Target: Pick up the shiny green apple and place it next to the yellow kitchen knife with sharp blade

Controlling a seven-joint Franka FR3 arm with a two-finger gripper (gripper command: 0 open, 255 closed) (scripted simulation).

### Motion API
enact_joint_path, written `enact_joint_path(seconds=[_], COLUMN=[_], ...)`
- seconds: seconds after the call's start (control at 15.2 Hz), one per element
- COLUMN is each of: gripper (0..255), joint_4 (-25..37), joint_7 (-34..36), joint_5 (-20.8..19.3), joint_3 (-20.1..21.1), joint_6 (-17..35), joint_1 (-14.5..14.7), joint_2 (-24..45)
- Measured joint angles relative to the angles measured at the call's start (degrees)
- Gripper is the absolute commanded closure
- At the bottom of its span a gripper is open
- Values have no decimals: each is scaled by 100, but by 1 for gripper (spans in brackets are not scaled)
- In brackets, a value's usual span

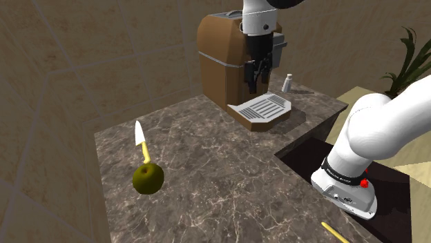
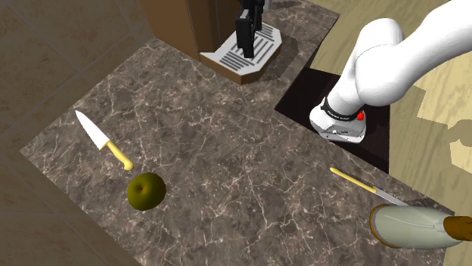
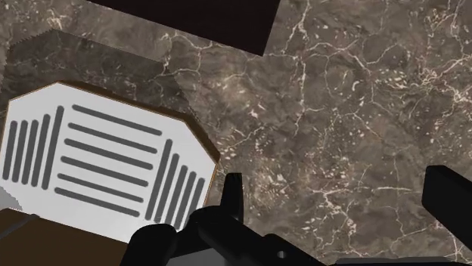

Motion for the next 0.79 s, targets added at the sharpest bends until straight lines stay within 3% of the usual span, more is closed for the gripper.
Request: enact_joint_path(seconds=[0.4, 0.79], gripper=[0, 0], joint_4=[505, 1306], joint_7=[492, 1001], joint_5=[191, 118], joint_3=[555, 1048], joint_6=[499, 889], joint_1=[189, 336], joint_2=[969, 2145])
